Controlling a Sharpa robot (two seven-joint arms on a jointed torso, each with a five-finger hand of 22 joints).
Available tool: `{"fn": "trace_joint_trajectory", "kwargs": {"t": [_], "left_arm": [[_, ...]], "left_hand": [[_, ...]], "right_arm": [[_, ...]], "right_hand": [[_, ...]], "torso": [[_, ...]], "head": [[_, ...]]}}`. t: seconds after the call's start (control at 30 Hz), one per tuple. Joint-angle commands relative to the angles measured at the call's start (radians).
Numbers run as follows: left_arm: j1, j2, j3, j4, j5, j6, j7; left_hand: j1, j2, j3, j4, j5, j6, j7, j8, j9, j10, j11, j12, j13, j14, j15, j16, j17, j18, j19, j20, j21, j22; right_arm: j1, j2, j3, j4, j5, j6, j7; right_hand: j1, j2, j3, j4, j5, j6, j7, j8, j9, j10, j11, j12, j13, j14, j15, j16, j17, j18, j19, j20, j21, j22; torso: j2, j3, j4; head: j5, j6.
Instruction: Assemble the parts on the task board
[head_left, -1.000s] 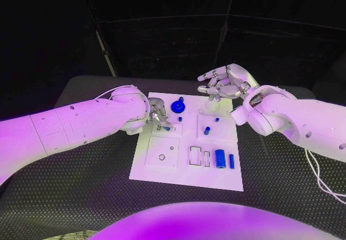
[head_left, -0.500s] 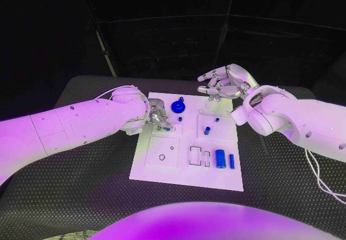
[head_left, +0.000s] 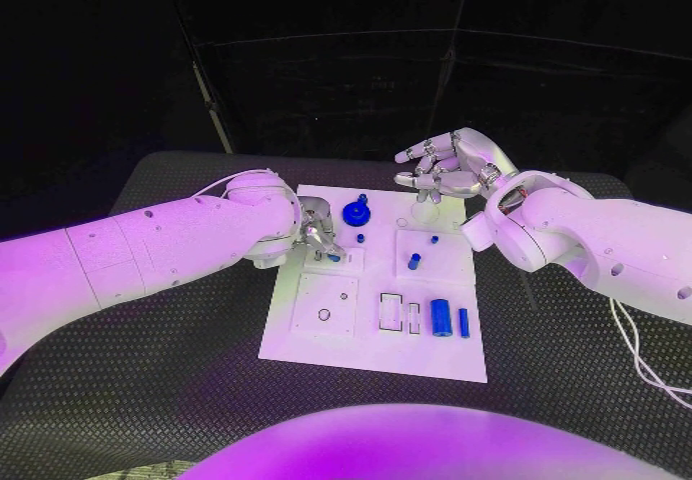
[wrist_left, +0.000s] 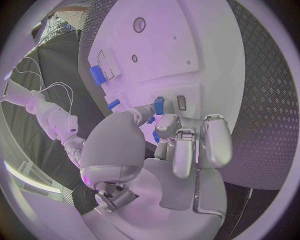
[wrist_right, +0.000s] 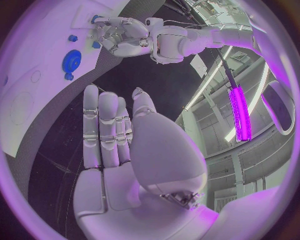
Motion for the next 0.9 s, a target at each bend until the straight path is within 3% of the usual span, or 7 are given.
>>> {"fn": "trace_joint_trajectory", "kwargs": {"t": [0.03,0.33,0.9], "left_arm": [[-0.003,0.005,-0.003,-0.005,-0.002,0.049,-0.008],[-0.003,0.019,-0.003,-0.017,0.006,0.077,-0.008],[-0.002,0.042,-0.003,-0.051,0.013,0.089,-0.007]], "left_hand": [[-0.019,0.004,0.150,-0.147,0.002,0.004,-0.009,0.006,0.001,0.010,-0.003,0.012,0.008,0.107,-0.009,0.003,0.263,-0.007,0.004,-0.007,-0.004,0.002],[-0.048,0.015,0.134,-0.136,0.003,0.024,-0.019,0.014,-0.002,0.030,-0.010,0.040,0.036,0.107,-0.015,0.003,0.263,-0.009,0.010,-0.012,0.000,0.011],[-0.095,0.034,0.107,-0.115,0.001,0.052,-0.029,0.015,-0.014,0.050,-0.018,0.066,0.064,0.107,-0.021,0.003,0.263,-0.010,0.015,-0.019,0.001,0.017]], "right_arm": [[0.002,0.000,0.001,0.002,-0.003,0.006,-0.001],[0.002,0.001,0.001,0.002,-0.003,0.007,-0.007],[0.002,0.003,0.001,0.001,-0.003,0.009,-0.010]], "right_hand": [[0.005,0.008,-0.006,0.002,0.028,-0.005,0.000,0.007,0.001,-0.009,-0.001,-0.005,-0.003,-0.003,0.006,-0.009,0.002,0.012,0.006,0.001,-0.007,-0.003],[0.008,0.008,-0.008,0.005,0.058,-0.005,0.000,0.008,0.001,-0.011,-0.001,-0.004,-0.006,-0.003,0.005,-0.013,0.007,0.012,0.008,0.001,-0.012,-0.005],[0.008,0.008,-0.008,0.006,0.063,-0.005,0.000,0.009,0.001,-0.011,-0.001,-0.004,-0.007,-0.003,0.005,-0.015,0.007,0.012,0.009,0.001,-0.013,-0.006]], "torso": [[0.001,-0.0001,0.0004],[0.001,-0.0001,0.0006],[0.001,-0.0003,0.0009]], "head": [[0.000,0.000],[-0.001,0.000],[-0.004,0.000]]}}
